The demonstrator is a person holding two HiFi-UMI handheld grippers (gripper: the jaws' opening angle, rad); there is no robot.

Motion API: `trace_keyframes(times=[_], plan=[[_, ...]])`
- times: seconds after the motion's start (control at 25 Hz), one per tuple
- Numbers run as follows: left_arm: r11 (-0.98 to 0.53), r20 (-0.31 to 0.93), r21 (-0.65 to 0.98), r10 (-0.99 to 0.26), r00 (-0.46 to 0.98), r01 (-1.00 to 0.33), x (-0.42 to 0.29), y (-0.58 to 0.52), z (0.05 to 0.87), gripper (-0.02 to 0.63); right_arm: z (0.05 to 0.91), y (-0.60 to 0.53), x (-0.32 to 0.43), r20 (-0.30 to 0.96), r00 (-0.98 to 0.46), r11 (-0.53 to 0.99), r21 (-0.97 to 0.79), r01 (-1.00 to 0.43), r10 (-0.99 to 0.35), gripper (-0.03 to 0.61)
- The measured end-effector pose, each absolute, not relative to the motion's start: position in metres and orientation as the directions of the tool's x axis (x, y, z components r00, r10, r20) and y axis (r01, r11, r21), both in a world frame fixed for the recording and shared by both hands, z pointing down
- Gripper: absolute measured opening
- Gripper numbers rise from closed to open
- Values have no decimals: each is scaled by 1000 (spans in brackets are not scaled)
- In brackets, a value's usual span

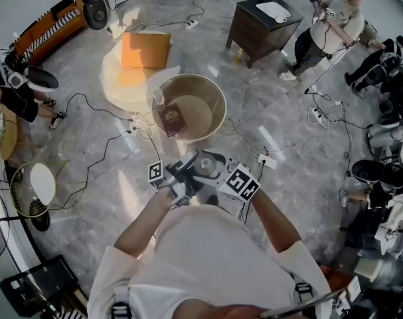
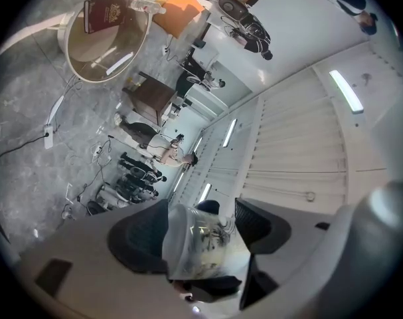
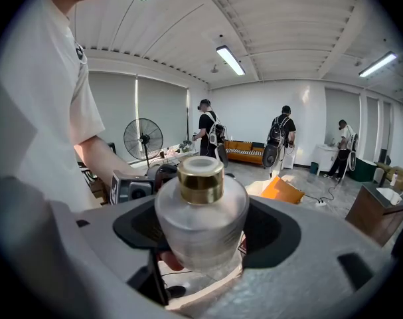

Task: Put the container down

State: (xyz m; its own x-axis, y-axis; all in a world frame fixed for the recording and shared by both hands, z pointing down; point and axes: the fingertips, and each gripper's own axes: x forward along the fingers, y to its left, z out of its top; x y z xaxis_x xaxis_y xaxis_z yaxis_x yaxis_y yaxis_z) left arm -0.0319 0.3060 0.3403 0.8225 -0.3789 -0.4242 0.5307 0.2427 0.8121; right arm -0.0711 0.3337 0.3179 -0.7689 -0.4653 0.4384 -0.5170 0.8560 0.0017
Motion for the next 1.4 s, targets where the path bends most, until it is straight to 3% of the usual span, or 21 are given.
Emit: trace_keyframes(times=[0.64,1.4], plan=[[294,-405,816,-324,855,497,-70,291,350,296,325,315,-111,435,-737,815,-13,-579,-517,336],[274,-380,813,-419,825,514,-48,221,358,296,334,248,-86,431,-791,866,-40,-498,-435,336]])
